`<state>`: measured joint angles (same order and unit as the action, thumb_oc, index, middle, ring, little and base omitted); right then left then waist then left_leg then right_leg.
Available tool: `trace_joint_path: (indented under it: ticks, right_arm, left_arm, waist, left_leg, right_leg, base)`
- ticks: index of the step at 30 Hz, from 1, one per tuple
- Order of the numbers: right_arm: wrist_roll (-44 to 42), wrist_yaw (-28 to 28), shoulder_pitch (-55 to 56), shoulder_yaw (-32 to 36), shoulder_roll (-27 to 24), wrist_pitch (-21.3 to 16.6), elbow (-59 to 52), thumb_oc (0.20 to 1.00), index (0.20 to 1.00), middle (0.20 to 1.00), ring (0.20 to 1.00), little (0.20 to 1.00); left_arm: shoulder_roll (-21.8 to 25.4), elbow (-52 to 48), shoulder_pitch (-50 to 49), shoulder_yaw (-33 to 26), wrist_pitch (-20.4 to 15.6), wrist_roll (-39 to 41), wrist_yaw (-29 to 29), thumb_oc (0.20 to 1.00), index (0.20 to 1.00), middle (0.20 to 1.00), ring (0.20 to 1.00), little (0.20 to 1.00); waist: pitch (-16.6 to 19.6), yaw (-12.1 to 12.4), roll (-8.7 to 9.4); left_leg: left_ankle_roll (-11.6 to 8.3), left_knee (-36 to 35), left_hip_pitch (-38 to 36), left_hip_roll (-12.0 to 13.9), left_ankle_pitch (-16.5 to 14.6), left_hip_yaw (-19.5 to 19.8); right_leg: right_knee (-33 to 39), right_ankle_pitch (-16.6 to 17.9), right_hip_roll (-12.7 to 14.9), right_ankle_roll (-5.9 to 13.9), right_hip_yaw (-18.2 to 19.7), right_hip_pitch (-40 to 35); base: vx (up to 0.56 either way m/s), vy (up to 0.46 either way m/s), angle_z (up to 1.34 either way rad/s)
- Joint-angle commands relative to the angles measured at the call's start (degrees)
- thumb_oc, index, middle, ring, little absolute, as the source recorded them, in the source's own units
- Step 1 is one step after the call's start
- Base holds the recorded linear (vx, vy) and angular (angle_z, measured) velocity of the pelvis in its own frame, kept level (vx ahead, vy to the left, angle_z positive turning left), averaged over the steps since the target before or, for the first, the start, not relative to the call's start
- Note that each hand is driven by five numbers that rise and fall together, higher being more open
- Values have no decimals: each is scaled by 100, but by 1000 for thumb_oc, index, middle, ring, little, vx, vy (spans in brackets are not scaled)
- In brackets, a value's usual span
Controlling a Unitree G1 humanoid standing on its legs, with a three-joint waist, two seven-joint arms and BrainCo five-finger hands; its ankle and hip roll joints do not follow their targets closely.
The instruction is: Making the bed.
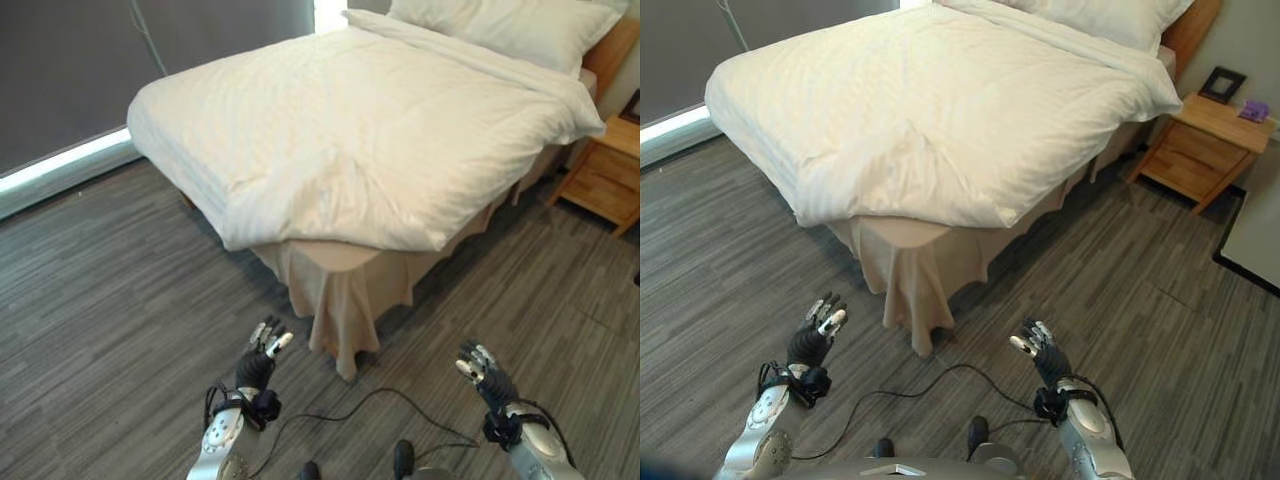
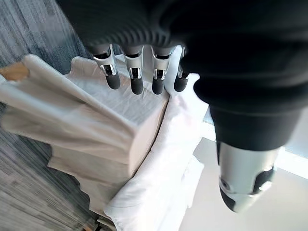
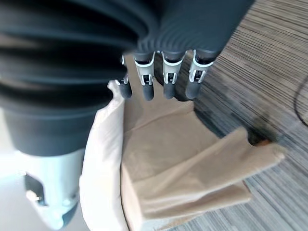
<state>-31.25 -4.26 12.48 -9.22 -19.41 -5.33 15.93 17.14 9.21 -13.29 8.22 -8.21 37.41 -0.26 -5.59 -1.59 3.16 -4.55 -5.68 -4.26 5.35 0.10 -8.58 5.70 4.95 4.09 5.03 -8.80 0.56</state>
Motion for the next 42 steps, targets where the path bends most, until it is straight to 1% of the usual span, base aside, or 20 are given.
trace_joint_path:
  ticks: [1,4,5,9,11,12,15,17,18,20,21,23,25,30,33,36,37,40,41,42]
  right_arm:
    - [111,-87,-228,22,-63,-195,-337,1000,1000,1000,1000,1000]
    - [138,-81,-217,-4,-66,-185,-341,1000,1000,1000,1000,1000]
    - [5,769,-353,1533,161,-586,-3,1000,1000,1000,1000,1000]
    - [263,917,-429,1795,34,-651,179,1000,1000,1000,1000,1000]
    - [1009,1113,-779,1723,-540,-414,871,1000,1000,1000,1000,1000]
    - [1008,1112,-806,1715,-552,-424,898,1000,1000,1000,1000,1000]
    - [1681,1099,-1595,1443,-1682,-55,1625,1000,1000,1000,1000,1000]
    - [1826,1229,-2325,1245,-2213,-63,1829,1000,1000,1000,1000,1000]
    - [1818,1228,-2375,1210,-2227,-80,1870,1000,1000,1000,1000,1000]
    - [2068,1389,-4991,-84,-3229,-19,3537,1000,1000,1000,1000,1000]
    - [2053,1385,-5090,-164,-3231,-39,3595,1000,1000,1000,1000,1000]
    - [2503,1407,-6801,-1292,-3678,44,4542,1000,1000,1000,1000,1000]
    - [2903,1379,-8234,-2355,-3870,99,5269,1000,1000,1000,1000,1000]
    - [3546,1712,-10484,-3916,-4173,292,6004,1000,1000,1000,1000,1000]
    - [3981,1799,-11389,-4817,-4307,365,6153,1000,1000,1000,1000,1000]
    - [4098,1896,-11901,-5261,-4423,432,6244,1000,1000,1000,1000,1000]
    - [4241,1978,-12658,-5899,-4535,572,6375,1000,1000,1000,1000,1000]
    - [4143,2138,-13167,-6187,-4510,608,6350,1000,1000,1000,1000,1000]
    - [4097,2184,-13343,-6312,-4517,617,6331,1000,1000,1000,1000,1000]
    - [4079,2204,-13589,-6554,-4534,632,6317,1000,1000,1000,1000,1000]
  left_arm:
    - [79,-185,351,-12,-165,-133,-62,1000,1000,1000,1000,1000]
    - [88,-195,340,-13,-162,-109,-53,1000,1000,1000,1000,1000]
    - [66,87,453,-1637,-625,-361,742,1000,1000,1000,1000,1000]
    - [-10,97,316,-1644,-605,-398,687,1000,1000,1000,1000,1000]
    - [42,42,284,-1574,-548,-282,573,1000,1000,1000,1000,1000]
    - [32,40,289,-1582,-546,-282,572,1000,1000,1000,1000,1000]
    - [184,-128,147,-1473,-482,-319,416,1000,1000,1000,1000,1000]
    - [226,-241,21,-1391,-470,-242,377,1000,1000,1000,1000,1000]
    - [211,-245,24,-1407,-467,-242,378,1000,1000,1000,1000,1000]
    - [463,-428,-204,-963,-473,-5,198,1000,1000,1000,1000,1000]
    - [432,-425,-196,-991,-473,-6,197,1000,1000,1000,1000,1000]
    - [692,-375,-225,-809,-463,105,114,1000,1000,1000,1000,1000]
    - [926,-336,-206,-649,-429,112,53,1000,1000,1000,1000,1000]
    - [1273,-428,-173,-278,-333,154,-93,1000,1000,1000,1000,1000]
    - [1381,-464,-166,-95,-286,246,-202,1000,1000,1000,1000,1000]
    - [1388,-499,-158,19,-291,250,-235,1000,1000,1000,1000,1000]
    - [1360,-508,-191,4,-336,269,-179,1000,1000,1000,1000,1000]
    - [1288,-579,-146,-47,-427,303,-62,1000,1000,1000,1000,1000]
    - [1243,-600,-113,-49,-452,336,-21,1000,1000,1000,1000,1000]
    - [1196,-613,-46,-28,-483,360,9,1000,1000,1000,1000,1000]
  waist:
    - [30,-54,-12]
    - [32,-55,-9]
    - [-170,194,-37]
    - [-98,238,-44]
    - [-97,363,9]
    - [-104,347,1]
    - [-186,555,73]
    - [-228,670,120]
    - [-235,647,111]
    - [-420,1083,229]
    - [-416,1034,220]
    - [-597,1302,286]
    - [-758,1460,304]
    - [-1054,1680,261]
    - [-1163,1759,203]
    - [-1216,1808,141]
    - [-1334,1893,113]
    - [-1490,1965,110]
    - [-1505,1979,108]
    - [-1520,1982,87]
  left_leg:
    - [448,100,-159,-374,-224,252]
    - [440,82,-159,-368,-232,249]
    - [321,357,144,-266,32,878]
    - [266,253,169,-216,84,980]
    - [237,230,214,-167,122,1117]
    - [235,231,216,-165,121,1127]
    - [213,219,307,-145,134,1325]
    - [212,208,430,-155,185,1428]
    - [211,211,436,-155,184,1434]
    - [191,216,737,-178,257,1673]
    - [196,222,773,-193,279,1685]
    - [160,306,1021,-207,312,1804]
    - [136,424,1341,-250,356,1953]
    - [49,366,1909,-264,554,2215]
    - [-23,187,2218,-243,745,2276]
    - [-98,102,2525,-259,854,2314]
    - [-210,68,3025,-305,941,2276]
    - [-272,68,3464,-320,1021,2233]
    - [-326,68,3643,-286,888,2217]
    - [-363,68,3955,-286,926,2200]
  right_leg:
    - [-544,-314,121,206,28,24]
    - [-516,-313,130,209,18,5]
    - [-531,-84,612,399,97,46]
    - [-343,-129,525,349,-52,-97]
    - [-291,-151,474,307,-173,-176]
    - [-289,-152,472,306,-183,-180]
    - [-273,-188,442,289,-359,-222]
    - [-261,-160,458,298,-437,-175]
    - [-263,-161,457,298,-443,-173]
    - [-240,-138,433,291,-634,-60]
    - [-238,-121,446,295,-645,-35]
    - [-244,-103,437,290,-737,71]
    - [-251,-61,433,279,-837,253]
    - [-111,36,384,288,-1055,659]
    - [-70,68,352,302,-1067,1002]
    - [-70,96,331,321,-1088,1323]
    - [-70,175,301,342,-1061,1840]
    - [-70,276,275,375,-1040,2294]
    - [-70,174,214,404,-973,2468]
    - [-70,207,199,415,-963,2797]
  base:
    - [82,-7,0]
    - [54,-29,0]
    - [108,-85,4]
    - [99,-88,25]
    - [55,-79,21]
    - [13,-66,14]
    - [-7,-39,31]
    - [-28,-6,23]
    - [-43,-13,19]
    - [-70,-23,23]
    - [-77,-11,42]
    - [-113,-27,37]
    - [-124,-43,35]
    - [-47,-30,47]
    - [-49,0,37]
    - [-96,-16,11]
    - [-154,-40,11]
    - [-82,-57,0]
    - [-14,-134,-9]
    - [3,-119,-6]
